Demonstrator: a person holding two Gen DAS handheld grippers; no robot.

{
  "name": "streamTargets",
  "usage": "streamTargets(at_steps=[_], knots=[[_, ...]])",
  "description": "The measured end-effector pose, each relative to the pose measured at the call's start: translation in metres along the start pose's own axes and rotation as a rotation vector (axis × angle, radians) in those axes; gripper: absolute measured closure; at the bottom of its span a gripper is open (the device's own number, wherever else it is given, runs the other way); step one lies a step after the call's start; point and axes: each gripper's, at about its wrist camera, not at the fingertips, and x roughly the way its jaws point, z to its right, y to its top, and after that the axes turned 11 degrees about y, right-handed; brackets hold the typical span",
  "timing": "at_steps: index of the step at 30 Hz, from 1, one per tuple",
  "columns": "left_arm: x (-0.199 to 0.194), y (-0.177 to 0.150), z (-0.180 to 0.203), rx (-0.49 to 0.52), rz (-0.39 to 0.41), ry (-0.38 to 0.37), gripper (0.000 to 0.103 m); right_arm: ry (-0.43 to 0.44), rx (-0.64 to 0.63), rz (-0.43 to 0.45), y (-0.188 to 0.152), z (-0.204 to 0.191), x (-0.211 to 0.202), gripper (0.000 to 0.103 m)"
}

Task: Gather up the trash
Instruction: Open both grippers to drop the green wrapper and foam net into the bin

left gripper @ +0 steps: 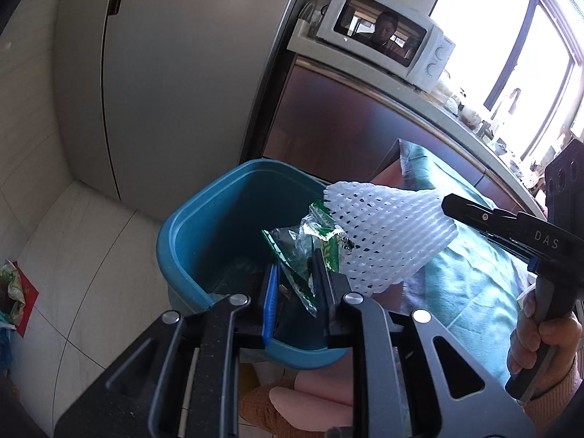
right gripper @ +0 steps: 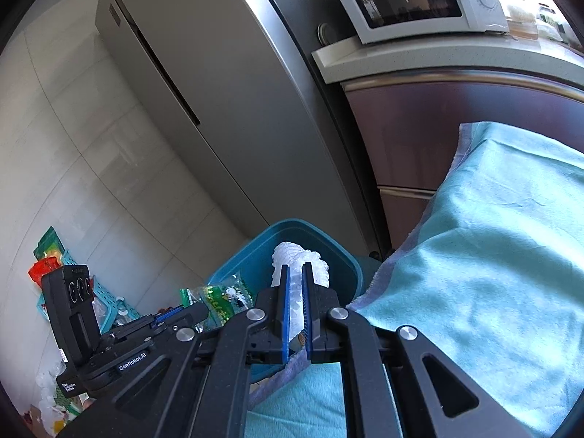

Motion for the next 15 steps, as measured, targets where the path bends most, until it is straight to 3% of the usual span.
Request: streamTargets(at_steps=[8, 12, 15], knots=[[0.023, -0.003, 0.003, -0.013, -0.031, 0.020, 0.083, -0.017, 0.017, -0.075, -0.001, 0.002, 0.024, 0.093], [0.037, -0.008, 0.002, -0.023, -0.058, 0.028, 0.069, -0.013, 0.014, -0.077, -0.005, 0.002, 0.021, 0.090], [0.043, -0.011, 0.003, -0.028, -0.070, 0.037, 0.068, -0.002, 0.017, -0.070, -0.007, 0.002, 0.013, 0.089]])
